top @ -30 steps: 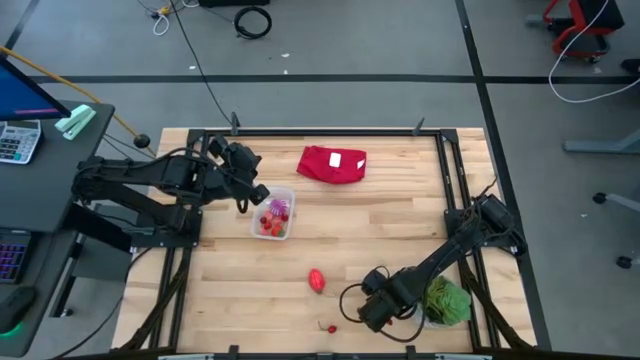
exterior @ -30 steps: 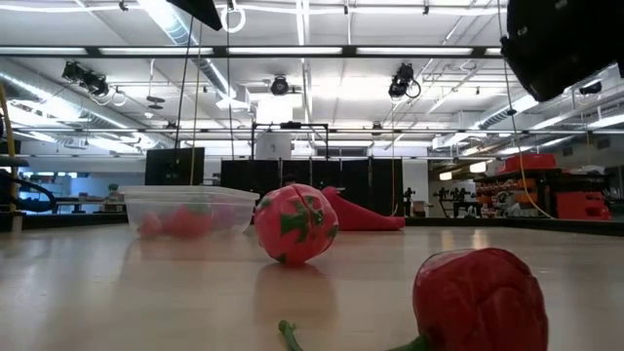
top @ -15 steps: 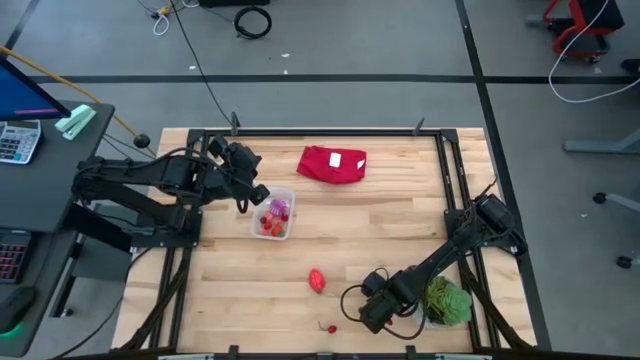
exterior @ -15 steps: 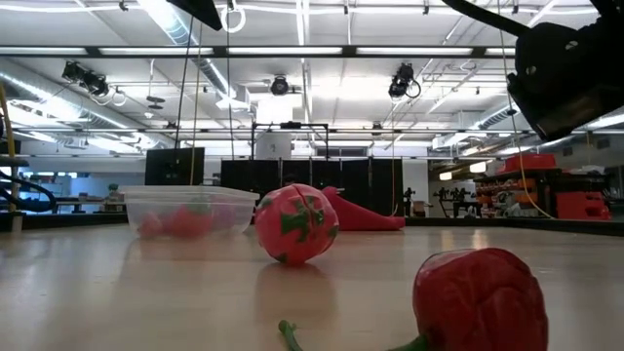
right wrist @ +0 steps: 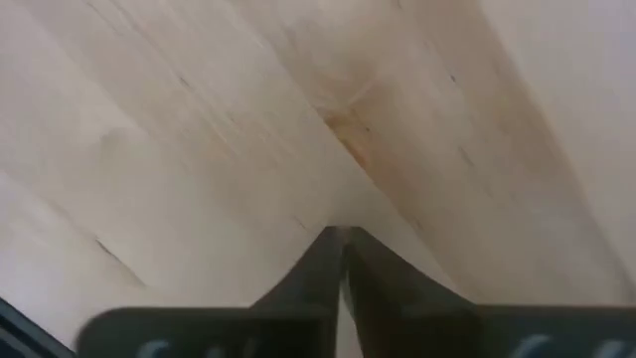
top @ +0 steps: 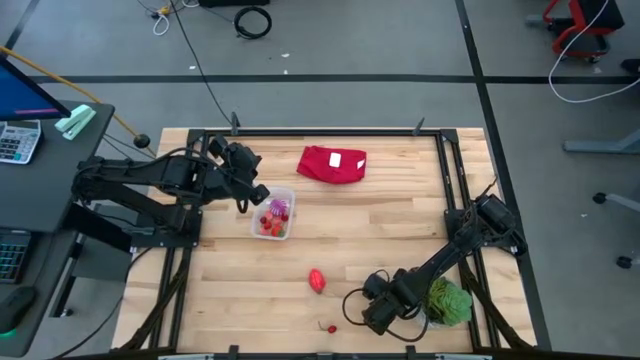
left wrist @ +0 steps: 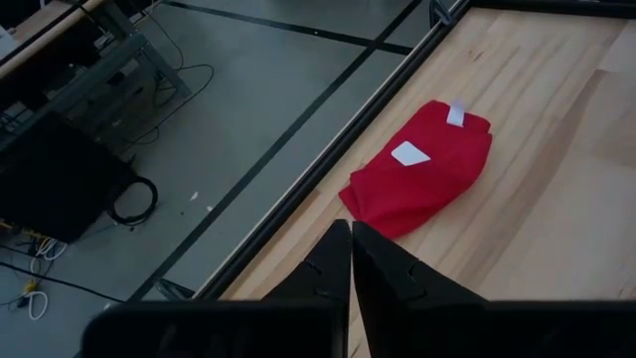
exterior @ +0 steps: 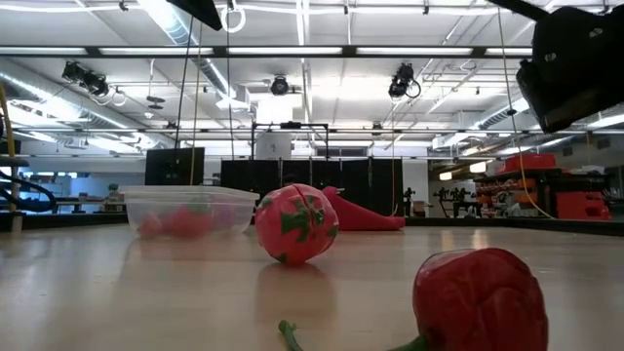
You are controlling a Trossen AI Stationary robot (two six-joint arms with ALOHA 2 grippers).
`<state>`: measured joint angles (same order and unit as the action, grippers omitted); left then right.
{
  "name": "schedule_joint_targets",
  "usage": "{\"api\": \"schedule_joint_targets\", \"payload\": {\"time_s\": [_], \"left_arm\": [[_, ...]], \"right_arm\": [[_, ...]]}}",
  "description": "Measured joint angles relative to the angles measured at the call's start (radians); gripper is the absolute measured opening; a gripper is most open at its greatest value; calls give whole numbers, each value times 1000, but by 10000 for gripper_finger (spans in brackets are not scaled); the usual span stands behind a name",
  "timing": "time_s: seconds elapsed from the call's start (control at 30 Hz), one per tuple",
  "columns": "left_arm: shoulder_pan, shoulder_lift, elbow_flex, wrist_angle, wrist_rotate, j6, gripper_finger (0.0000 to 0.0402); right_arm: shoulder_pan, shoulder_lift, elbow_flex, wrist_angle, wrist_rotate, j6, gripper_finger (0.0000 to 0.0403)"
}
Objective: Pick and placing Produce into tupperware
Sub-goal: Put the red cherry in the transparent bin
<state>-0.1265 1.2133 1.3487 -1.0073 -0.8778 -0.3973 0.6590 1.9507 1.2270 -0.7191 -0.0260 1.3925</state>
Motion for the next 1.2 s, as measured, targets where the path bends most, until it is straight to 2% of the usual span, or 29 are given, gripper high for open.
{"api": "schedule_joint_targets", "payload": {"time_s": [0.1,0.17,0.47,0.6,0.67,0.77,0.83,0.97,1.2], "left_arm": [[0,0,0,0,0,0,15],[0,0,0,0,0,0,12],[0,-1,0,10,0,0,22],[0,-1,0,17,0,0,19],[0,-1,0,19,0,0,15],[0,-1,0,24,0,7,11],[0,-1,0,24,-1,32,9],[0,-1,0,24,-14,47,9],[1,-1,0,23,-42,53,23]], "right_arm": [[-2,-2,0,3,11,-48,8],[-7,-9,-1,7,55,-62,11],[-137,-87,0,68,525,-275,6],[-250,-120,0,246,759,-479,4],[-309,-122,0,397,812,-604,5],[-395,-113,1,635,796,-799,6],[-449,-93,1,762,730,-871,5],[-529,-23,1,998,552,-927,4],[-598,182,30,1438,364,-959,5]]}}
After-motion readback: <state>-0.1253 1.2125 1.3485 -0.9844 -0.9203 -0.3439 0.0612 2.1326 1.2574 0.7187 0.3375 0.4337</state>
